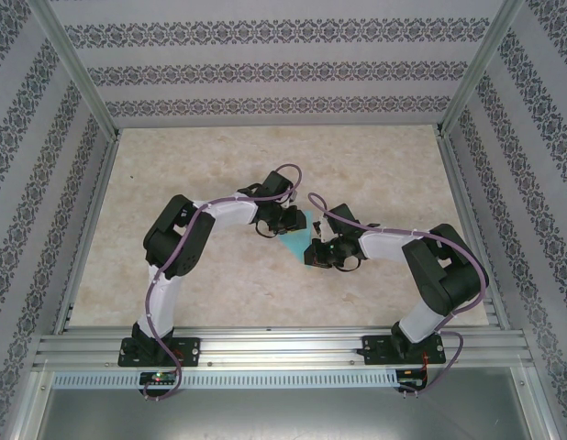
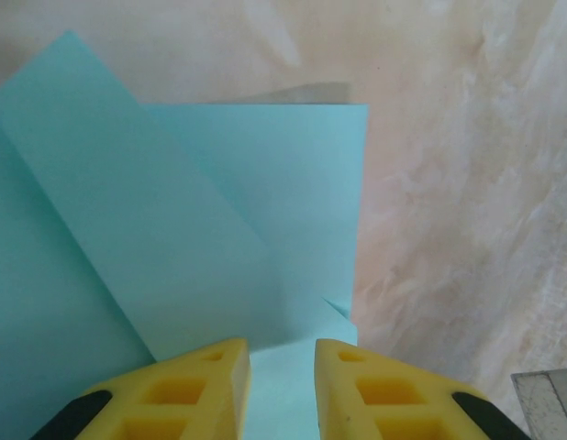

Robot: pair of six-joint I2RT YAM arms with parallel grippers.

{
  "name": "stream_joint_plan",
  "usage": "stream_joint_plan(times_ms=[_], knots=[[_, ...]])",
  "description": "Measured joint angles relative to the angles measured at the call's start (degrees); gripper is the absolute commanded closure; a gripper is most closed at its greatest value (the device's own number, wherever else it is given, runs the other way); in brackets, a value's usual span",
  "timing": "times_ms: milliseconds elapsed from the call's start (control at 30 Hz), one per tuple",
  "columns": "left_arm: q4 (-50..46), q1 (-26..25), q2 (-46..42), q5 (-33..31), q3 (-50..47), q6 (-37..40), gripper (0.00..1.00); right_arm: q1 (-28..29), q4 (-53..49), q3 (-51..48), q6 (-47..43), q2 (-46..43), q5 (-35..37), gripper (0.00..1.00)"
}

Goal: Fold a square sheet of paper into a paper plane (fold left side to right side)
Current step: Fourth fold the wing at the center of the table.

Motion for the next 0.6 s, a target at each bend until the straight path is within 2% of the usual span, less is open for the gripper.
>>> stream_joint_plan(times_ms=[367, 600], knots=[[0.9, 0.02, -0.07, -0.15, -0.72, -0.22, 0.73, 0.0, -4.02, -0.31, 0.5, -3.19, -0.07, 0.9], [2.78, 0.02, -0.44, -0.15, -1.9, -0.68, 0.73, 0.0, -1.18, 1.31, 6.43, -4.2, 0.15, 0.93]])
